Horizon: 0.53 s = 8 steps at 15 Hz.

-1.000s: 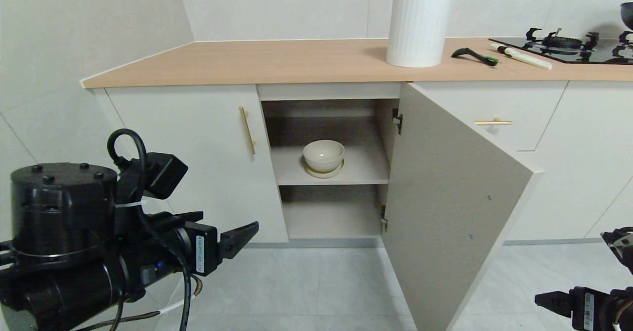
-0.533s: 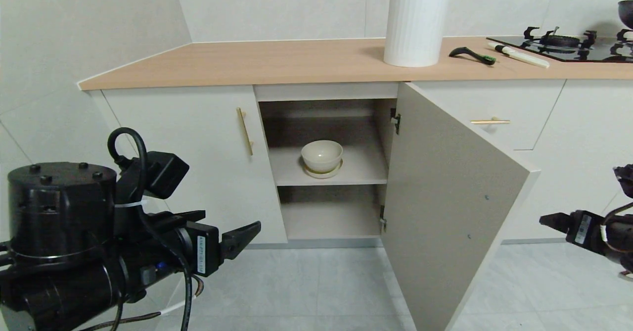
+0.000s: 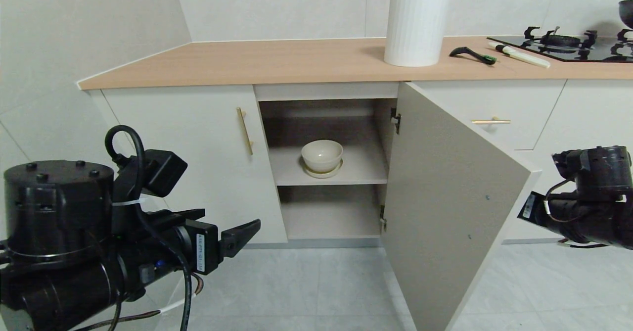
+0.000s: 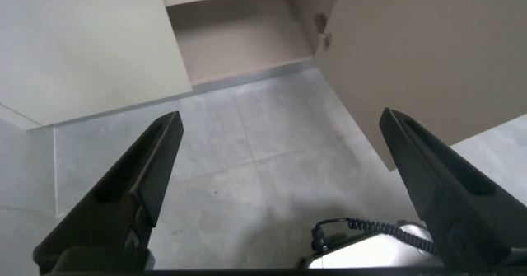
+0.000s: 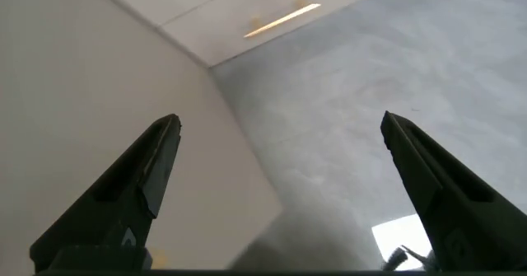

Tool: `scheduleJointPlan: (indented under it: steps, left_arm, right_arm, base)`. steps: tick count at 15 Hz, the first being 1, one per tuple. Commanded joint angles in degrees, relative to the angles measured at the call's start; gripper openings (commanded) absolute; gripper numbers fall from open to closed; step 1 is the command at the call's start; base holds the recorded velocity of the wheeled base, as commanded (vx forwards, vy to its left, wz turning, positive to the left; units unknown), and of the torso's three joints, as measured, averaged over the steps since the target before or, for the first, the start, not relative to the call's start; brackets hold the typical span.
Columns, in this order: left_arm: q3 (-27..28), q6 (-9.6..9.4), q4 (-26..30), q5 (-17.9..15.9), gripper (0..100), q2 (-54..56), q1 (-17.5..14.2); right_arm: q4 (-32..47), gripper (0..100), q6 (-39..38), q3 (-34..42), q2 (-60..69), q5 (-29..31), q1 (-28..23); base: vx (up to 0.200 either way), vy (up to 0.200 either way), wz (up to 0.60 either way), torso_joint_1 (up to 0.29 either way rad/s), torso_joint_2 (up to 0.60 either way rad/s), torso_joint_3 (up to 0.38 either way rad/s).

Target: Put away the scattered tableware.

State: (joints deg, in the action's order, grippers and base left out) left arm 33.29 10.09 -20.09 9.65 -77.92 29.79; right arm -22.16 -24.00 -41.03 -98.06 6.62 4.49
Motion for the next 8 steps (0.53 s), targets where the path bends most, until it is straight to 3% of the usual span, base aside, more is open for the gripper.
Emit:
scheduleJointPlan:
  steps: [1, 3, 8]
  left_arm:
    - [-0.07, 0.01, -0.12, 0.01, 100, -0.30, 0.00]
    - [-0.07, 0.10, -0.12, 0.01, 100, -0.12, 0.00]
    - [0.02, 0.10, -0.12, 0.01, 100, -0.04, -0.09]
  right_arm:
    - [0.01, 100, 0.01, -2.74, -3.01, -1.08, 1.49]
    - [0.19, 100, 0.10, -4.14, -3.63, -1.87, 2.19]
    - [1.77, 100, 0.01, -9.15, -4.86, -8.73, 10.46]
  base:
    - [0.000, 0.000, 0.00, 0.000, 0.00, 0.000]
    - [0.000, 0.000, 0.00, 0.000, 0.00, 0.000]
    - [0.000, 0.000, 0.00, 0.000, 0.00, 0.000]
